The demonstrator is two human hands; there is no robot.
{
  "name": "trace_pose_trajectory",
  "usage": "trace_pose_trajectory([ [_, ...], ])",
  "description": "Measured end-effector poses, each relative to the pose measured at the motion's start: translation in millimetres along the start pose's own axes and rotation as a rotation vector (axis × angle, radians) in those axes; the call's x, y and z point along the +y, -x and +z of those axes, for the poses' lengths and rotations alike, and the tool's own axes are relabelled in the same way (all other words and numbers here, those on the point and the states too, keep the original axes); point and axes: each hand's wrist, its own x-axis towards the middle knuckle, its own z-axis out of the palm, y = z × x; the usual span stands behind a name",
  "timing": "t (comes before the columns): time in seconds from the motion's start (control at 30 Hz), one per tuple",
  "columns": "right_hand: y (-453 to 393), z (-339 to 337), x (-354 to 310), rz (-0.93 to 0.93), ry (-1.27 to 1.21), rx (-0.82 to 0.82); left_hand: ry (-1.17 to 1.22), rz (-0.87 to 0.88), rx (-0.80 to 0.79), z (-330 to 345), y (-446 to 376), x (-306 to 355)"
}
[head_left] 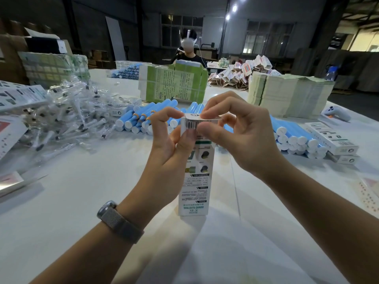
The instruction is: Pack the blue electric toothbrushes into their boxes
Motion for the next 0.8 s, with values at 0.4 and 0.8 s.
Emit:
trace_pose_trajectory([
  [0.4,5.2,9.8,2.4,0.076,-0.059,0.038,-0.205,-0.043,0.032,5.3,1.8,3.2],
  [0.8,0.9,3.5,4.5,0.109,-0.169,0.031,-0.192,-0.048,0.001,5.5,2.4,-0.1],
])
